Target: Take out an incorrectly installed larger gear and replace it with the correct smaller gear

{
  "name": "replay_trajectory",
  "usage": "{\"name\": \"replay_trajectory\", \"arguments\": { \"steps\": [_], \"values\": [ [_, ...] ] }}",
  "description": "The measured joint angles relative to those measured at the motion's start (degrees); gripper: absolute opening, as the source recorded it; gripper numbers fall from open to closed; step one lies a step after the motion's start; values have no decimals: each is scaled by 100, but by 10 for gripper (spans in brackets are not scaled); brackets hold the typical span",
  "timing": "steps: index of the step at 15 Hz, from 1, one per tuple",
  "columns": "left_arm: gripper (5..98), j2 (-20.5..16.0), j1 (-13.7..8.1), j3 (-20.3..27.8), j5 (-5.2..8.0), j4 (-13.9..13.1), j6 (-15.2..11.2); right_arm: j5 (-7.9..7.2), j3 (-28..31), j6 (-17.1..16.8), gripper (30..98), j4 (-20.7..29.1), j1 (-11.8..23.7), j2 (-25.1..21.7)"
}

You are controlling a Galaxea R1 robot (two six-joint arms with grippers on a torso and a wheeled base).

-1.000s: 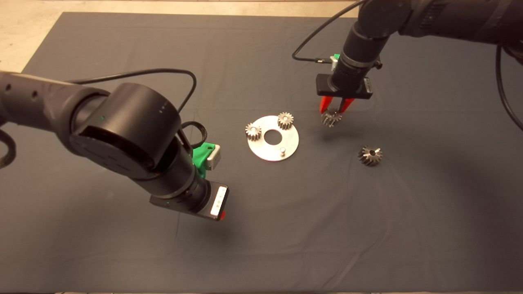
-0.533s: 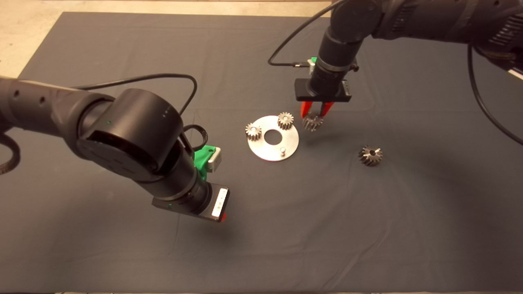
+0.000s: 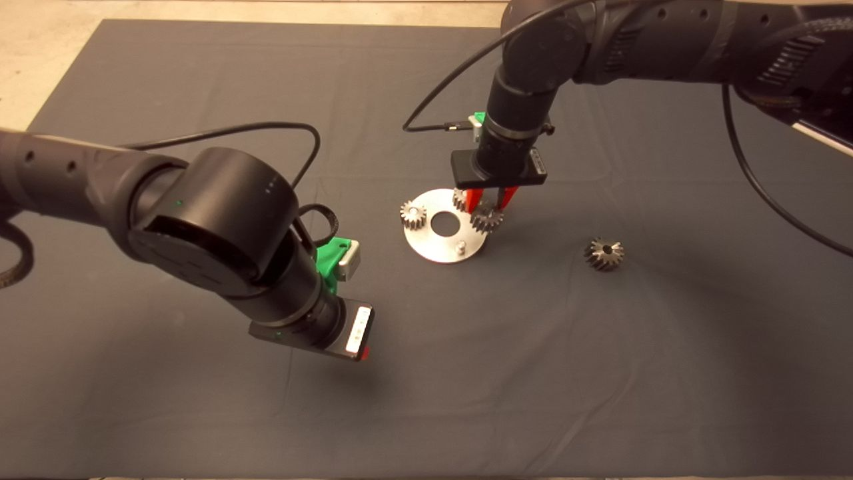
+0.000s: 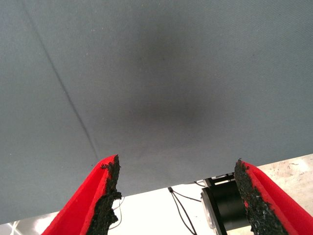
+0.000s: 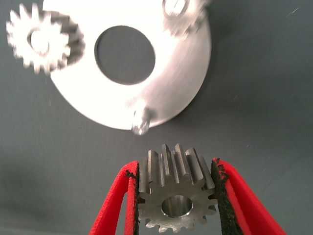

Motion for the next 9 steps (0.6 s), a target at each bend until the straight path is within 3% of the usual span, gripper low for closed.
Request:
{"name": "replay_trajectory", "arguments": {
  "steps": [9],
  "values": [
    [592,-5,42,-11,-2,28,0,-12,402,188,313,-41,-343,0]
  ]
}}
